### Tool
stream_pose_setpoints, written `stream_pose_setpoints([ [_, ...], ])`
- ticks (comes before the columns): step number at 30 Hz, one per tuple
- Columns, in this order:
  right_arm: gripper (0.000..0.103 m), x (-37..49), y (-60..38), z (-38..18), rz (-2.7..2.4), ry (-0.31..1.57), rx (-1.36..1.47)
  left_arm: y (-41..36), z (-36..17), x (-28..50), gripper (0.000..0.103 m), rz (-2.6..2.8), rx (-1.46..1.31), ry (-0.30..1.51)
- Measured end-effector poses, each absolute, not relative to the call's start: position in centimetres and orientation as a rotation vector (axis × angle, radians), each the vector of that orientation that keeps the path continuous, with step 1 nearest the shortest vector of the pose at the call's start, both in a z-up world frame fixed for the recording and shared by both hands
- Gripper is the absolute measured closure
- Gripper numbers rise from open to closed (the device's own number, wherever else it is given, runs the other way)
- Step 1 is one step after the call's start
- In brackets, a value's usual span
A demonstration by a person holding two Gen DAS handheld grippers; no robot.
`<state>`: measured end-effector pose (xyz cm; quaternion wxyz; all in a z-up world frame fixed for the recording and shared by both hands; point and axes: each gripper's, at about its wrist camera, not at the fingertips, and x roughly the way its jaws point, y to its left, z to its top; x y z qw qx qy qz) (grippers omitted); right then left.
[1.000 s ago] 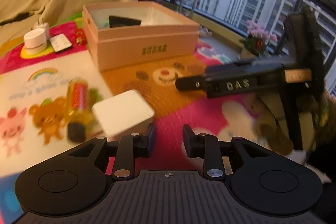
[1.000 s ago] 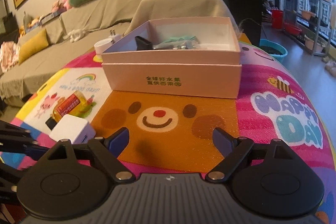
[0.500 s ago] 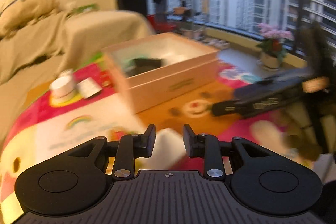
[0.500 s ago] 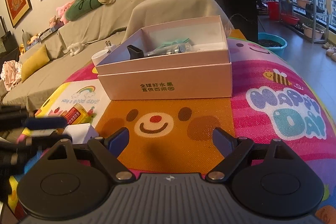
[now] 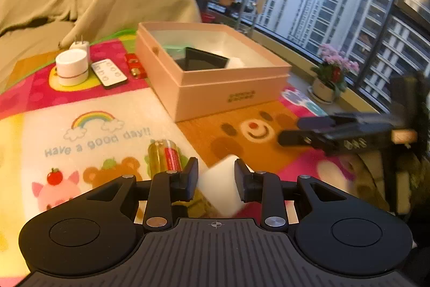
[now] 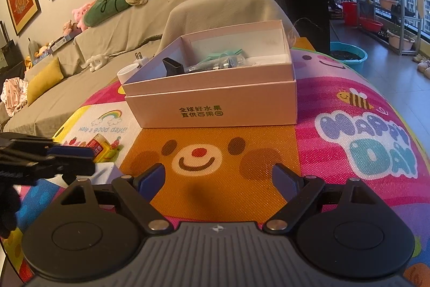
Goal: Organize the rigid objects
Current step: 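Grasp the white power adapter block with the left tool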
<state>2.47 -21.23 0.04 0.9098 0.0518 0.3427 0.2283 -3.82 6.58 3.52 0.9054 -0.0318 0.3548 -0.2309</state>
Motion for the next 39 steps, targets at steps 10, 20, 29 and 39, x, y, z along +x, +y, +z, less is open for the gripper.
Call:
stream_pose_setpoints([
  [10,0.014,2.4,-21.0,0.0,0.472,0.708,0.091,1.5,3.4,-8.2,0.071,-0.516,0.262,0.679],
  [20,0.014,2.5,-21.0,0.0,0.472,0.708,0.093,2.5,2.9,-7.2,0.067,-0.351,0.265,0.760],
  [29,0.014,2.5,-21.0,0.0,0.475,0.708,0.103,-1.0,2.4,-6.8,0.065,-0.564,0.178,0.799],
  [39,0.014,2.6,-21.3,0.0,0.480,0.708,0.121,-2.4,4.6,-7.6,0.067,-0.359,0.265,0.638],
])
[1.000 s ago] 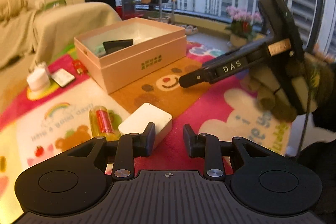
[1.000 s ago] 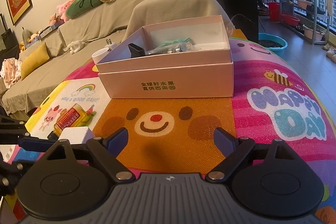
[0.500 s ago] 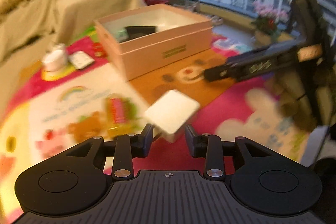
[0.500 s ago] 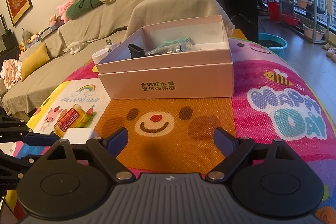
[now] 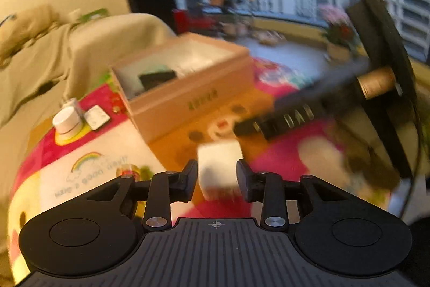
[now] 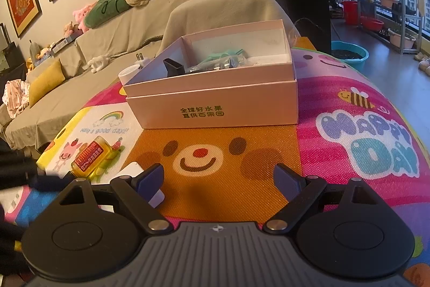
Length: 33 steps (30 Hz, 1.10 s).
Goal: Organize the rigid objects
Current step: 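Grasp the white power adapter block with the left tool, then lift the white adapter with the left tool while the right tool grasps the yellow bottle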
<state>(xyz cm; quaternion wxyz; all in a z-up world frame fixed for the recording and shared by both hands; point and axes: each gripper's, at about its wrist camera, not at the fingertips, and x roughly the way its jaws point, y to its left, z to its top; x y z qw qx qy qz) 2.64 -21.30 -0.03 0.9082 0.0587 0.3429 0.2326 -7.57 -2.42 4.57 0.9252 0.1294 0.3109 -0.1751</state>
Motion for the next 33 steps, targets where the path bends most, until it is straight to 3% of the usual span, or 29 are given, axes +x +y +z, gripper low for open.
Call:
stream_pose_setpoints([
  [8,0.014,2.7,-21.4,0.0,0.482,0.708,0.129,-4.2,3.4,-6.4,0.070,-0.335,0.271,0.633],
  [13,0.014,2.7,-21.5,0.0,0.482,0.708,0.132,-5.0,2.8,-6.5,0.053,-0.400,0.270,0.645],
  [21,0.014,2.7,-21.6,0.1,0.483,0.708,0.144,-4.8,2.7,-6.4,0.049,-0.296,0.313,0.623],
  [33,0.012,2.8,-21.6,0.1,0.486,0.710,0.142,-2.7,1.1,-3.2,0.051,-0.311,0.094,0.711],
])
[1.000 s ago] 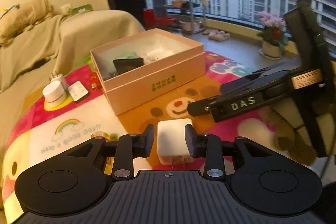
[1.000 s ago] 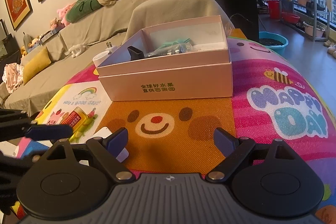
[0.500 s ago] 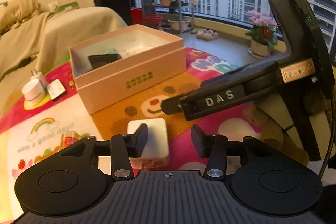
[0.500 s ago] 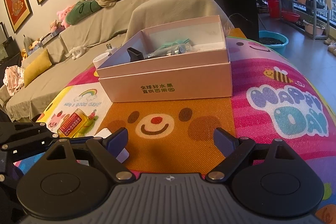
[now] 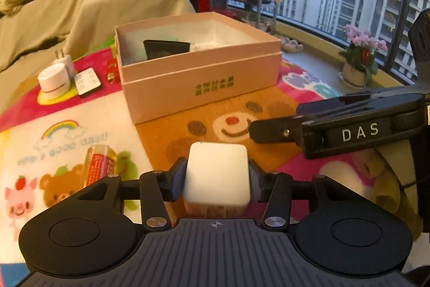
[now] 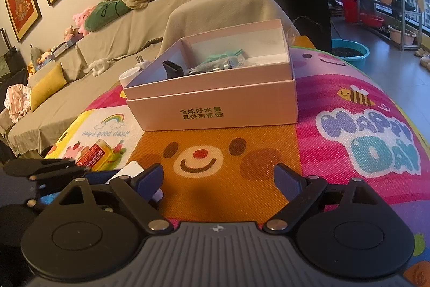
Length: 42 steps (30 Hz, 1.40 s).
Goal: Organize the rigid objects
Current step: 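Lift the white adapter with the left tool while the right tool grasps the yellow bottle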
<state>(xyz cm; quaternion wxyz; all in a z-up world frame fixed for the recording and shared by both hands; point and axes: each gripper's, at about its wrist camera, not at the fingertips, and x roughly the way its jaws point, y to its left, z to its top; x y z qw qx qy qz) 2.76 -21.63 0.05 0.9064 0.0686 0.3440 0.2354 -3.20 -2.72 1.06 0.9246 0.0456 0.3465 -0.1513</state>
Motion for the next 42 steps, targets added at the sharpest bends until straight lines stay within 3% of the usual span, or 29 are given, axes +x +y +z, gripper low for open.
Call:
stream_pose_setpoints([
  [5,0.000,3.6,-22.2,-0.2,0.547,0.738,0.200,-2.2,0.8,-4.7,0.053,-0.334,0.085,0.671],
  [9,0.000,3.9,-22.2,-0.1,0.548,0.766,0.218,0.5,1.6,-6.8,0.053,-0.366,-0.039,0.646],
  [18,0.000,2.4,-16.7,0.9,0.579,0.730,-0.056,10.8,3.7,-9.6,0.054,-0.015,-0.223,0.481],
  [20,0.000,1.4,-14.4,1.3,0.615,0.681,-0.115,12.8,3.0,-8.7,0.077,0.062,-0.266,0.482],
  [21,0.000,0.9,-12.9,1.5,0.634,0.652,-0.148,13.7,2.5,-8.2,0.093,0.089,-0.294,0.483],
  [26,0.000,-0.6,-7.4,1.5,0.690,0.531,-0.276,14.5,1.4,-7.3,0.093,0.084,-0.333,0.487],
  [36,0.000,1.7,-2.9,0.8,0.921,0.562,-0.485,15.7,0.5,-7.8,0.091,0.003,-0.416,0.493],
  [37,0.002,1.9,-2.6,0.7,0.931,0.568,-0.483,15.8,0.5,-7.9,0.091,0.002,-0.424,0.490],
  [39,0.023,1.9,-2.3,0.7,0.959,0.601,-0.456,16.0,0.6,-7.8,0.091,-0.004,-0.439,0.483],
  [42,0.023,1.5,-2.5,0.8,0.952,0.621,-0.439,16.0,0.9,-7.4,0.091,-0.025,-0.469,0.481],
])
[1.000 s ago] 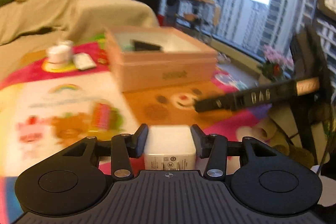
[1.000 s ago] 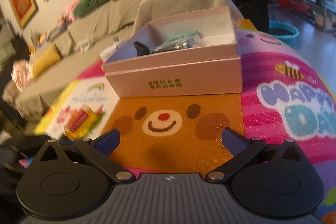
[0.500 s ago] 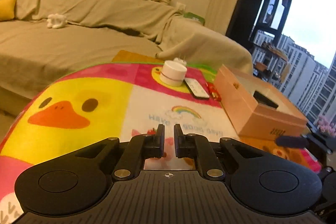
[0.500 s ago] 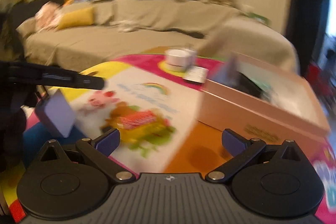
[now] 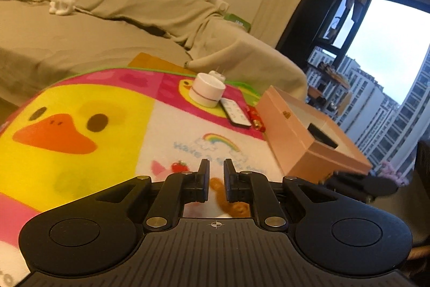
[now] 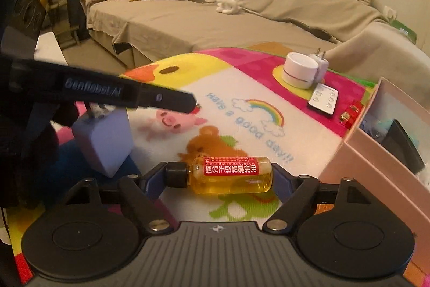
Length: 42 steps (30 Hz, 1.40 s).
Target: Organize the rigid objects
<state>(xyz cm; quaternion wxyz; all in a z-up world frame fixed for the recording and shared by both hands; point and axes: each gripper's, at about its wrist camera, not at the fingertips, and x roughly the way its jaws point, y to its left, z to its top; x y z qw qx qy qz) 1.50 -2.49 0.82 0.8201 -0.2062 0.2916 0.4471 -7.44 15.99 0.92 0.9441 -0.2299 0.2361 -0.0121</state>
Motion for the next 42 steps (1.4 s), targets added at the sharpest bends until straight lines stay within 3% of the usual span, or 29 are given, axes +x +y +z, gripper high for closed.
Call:
stream_pose_setpoints([
  [11,0.023,0.8,-13.3,0.3,0.657,0.660,-0.284,16.8,6.7,-13.7,0.090,-0.005,-0.285,0.355],
  [16,0.022,2.2,-16.3,0.1,0.601,0.708,-0.133,15.9,6.5,-16.8,0.090,-0.071,-0.130,0.496],
  [20,0.022,1.9,-16.1,0.0,0.595,0.703,-0.155,13.3,4.6,-15.7,0.090,-0.109,-0.044,0.601],
  [35,0.020,2.0,-15.8,0.0,0.598,0.707,-0.143,7.2,3.0,-10.5,0.080,-0.119,0.123,0.650],
  [42,0.019,2.0,-15.9,0.0,0.590,0.707,-0.131,4.0,1.8,-9.0,0.080,-0.239,0.124,0.766],
])
